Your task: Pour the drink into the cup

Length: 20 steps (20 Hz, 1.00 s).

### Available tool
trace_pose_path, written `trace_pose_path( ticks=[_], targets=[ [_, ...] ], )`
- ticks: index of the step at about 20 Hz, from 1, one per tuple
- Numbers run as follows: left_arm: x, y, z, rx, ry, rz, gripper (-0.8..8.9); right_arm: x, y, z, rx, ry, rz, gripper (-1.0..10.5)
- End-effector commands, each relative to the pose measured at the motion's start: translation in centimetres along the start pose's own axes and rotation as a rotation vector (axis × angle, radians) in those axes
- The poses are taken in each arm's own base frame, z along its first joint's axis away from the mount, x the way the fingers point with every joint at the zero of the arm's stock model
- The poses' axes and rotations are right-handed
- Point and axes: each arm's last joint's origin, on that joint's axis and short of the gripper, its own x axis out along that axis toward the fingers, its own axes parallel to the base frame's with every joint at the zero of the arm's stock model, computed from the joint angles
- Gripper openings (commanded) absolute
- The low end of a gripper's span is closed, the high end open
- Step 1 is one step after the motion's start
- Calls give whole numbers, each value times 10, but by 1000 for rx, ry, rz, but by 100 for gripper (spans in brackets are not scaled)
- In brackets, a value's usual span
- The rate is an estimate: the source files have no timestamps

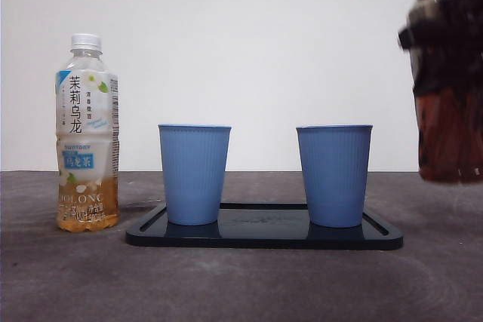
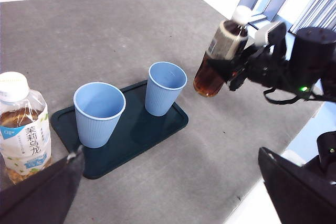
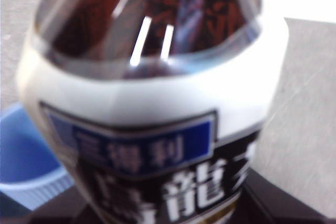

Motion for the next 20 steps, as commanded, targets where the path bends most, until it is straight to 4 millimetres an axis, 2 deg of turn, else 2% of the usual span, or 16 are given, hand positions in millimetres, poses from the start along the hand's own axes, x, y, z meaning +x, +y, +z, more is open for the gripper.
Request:
trace_pose_path(
  ticks=[1, 12, 20],
  targets=[
    [-2, -2, 5, 25, -19, -5, 527, 6, -2, 3, 63, -71, 15, 197],
    [-2, -2, 5, 21, -19, -5, 527, 50, -13, -18, 89, -60, 29, 197],
    [-2, -2, 5, 21, -19, -4, 527, 60, -13, -26, 93, -40, 36, 198]
  ],
)
